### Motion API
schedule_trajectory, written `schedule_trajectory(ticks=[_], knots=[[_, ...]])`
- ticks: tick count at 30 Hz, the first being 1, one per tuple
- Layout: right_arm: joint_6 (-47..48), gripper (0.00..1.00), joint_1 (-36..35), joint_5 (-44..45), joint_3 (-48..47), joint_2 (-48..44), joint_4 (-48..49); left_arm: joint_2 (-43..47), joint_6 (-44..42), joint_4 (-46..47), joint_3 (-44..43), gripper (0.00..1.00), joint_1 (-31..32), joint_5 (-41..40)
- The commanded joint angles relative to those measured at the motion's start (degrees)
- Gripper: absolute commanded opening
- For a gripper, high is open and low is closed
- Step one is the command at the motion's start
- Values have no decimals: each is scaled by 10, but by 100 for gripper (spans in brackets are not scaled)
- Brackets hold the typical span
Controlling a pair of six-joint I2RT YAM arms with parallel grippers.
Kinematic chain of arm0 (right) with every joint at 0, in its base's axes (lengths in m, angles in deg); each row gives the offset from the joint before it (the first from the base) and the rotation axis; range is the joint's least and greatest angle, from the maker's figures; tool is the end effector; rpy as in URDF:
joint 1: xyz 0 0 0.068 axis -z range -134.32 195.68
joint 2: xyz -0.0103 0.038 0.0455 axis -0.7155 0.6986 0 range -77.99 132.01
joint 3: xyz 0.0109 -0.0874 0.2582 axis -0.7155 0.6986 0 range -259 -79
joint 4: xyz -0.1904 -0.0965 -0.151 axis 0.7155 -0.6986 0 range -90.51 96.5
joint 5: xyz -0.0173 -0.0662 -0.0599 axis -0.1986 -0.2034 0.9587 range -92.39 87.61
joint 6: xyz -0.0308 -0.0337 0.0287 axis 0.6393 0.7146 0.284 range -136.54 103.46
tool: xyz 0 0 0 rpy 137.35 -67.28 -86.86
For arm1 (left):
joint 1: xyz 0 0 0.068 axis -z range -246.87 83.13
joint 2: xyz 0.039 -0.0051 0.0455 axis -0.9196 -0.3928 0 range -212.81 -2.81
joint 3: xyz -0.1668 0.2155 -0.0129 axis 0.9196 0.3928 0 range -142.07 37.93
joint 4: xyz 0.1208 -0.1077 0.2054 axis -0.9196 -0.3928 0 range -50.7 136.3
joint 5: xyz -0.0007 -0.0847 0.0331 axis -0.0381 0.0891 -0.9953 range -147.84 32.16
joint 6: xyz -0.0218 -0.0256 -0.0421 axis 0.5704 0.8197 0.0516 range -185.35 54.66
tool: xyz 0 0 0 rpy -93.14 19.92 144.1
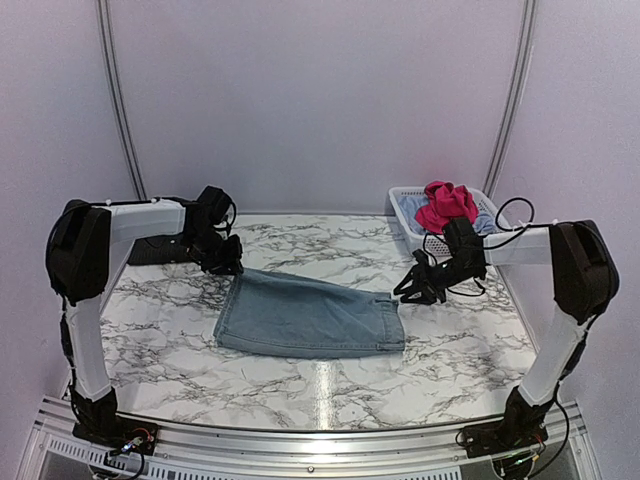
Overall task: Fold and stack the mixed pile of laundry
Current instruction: Fold the flattened skirt at the center of the board, then smooth out the rectangle-folded skirt at the center of the board.
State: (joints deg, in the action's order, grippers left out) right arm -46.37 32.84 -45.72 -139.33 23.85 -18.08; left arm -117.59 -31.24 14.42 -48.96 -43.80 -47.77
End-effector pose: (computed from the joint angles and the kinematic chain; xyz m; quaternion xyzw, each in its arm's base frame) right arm 0.3241 0.0990 0.1631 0.0586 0.9105 0.4064 0.0480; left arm 0.3935 -0.1743 0.1974 -0.0697 0.9594 -0.1987 0.1876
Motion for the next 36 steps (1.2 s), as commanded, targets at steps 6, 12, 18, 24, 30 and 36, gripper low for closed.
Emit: schedule_trajectory(ticks=[6,12,18,24,30,36], knots=[[101,56,20,15,-59,-90,-33,82,-35,56,43,77,-23,-15],[120,45,-66,-12,-67,-71,-4,144,-107,96,132,83,20,83],[145,32,-128,-28,-134,27,3,105,-102,163,160,68,74,151],[187,24,-114,4,-187,129,-18,4,-75,200,89,49,68,150],[188,25,-78,9,-196,168,12,-87,-56,205,12,42,34,142],[195,25,-95,7,-153,194,10,-132,-51,188,-2,44,12,142]])
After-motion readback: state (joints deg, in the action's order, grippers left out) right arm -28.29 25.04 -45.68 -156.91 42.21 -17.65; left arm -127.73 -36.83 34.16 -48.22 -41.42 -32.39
